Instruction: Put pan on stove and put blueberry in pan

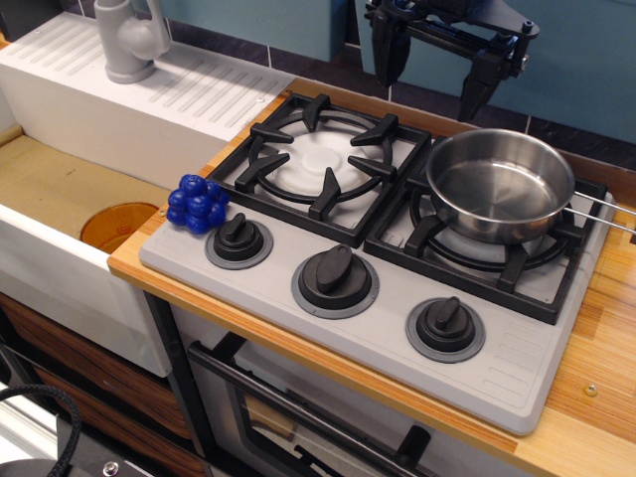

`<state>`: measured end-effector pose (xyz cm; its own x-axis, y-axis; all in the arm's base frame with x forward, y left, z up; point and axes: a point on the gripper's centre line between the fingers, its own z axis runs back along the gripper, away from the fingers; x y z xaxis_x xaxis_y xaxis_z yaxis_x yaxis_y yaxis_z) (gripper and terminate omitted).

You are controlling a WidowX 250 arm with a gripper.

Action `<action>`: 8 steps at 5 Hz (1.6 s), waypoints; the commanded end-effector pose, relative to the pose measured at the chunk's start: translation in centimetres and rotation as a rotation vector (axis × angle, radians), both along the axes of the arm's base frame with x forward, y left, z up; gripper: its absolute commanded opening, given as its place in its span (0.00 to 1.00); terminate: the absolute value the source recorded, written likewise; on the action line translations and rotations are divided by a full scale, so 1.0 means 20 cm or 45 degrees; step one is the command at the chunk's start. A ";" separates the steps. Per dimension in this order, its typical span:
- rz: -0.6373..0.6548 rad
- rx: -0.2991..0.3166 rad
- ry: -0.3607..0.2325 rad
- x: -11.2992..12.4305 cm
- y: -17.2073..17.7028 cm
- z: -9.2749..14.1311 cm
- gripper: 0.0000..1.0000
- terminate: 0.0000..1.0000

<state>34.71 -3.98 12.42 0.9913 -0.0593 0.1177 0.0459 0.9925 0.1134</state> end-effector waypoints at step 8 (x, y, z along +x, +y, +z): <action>0.032 0.023 -0.005 0.10 -0.03 -0.29 0.00 0.00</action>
<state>35.98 -4.54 4.82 0.9975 -0.0296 0.0637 0.0205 0.9900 0.1395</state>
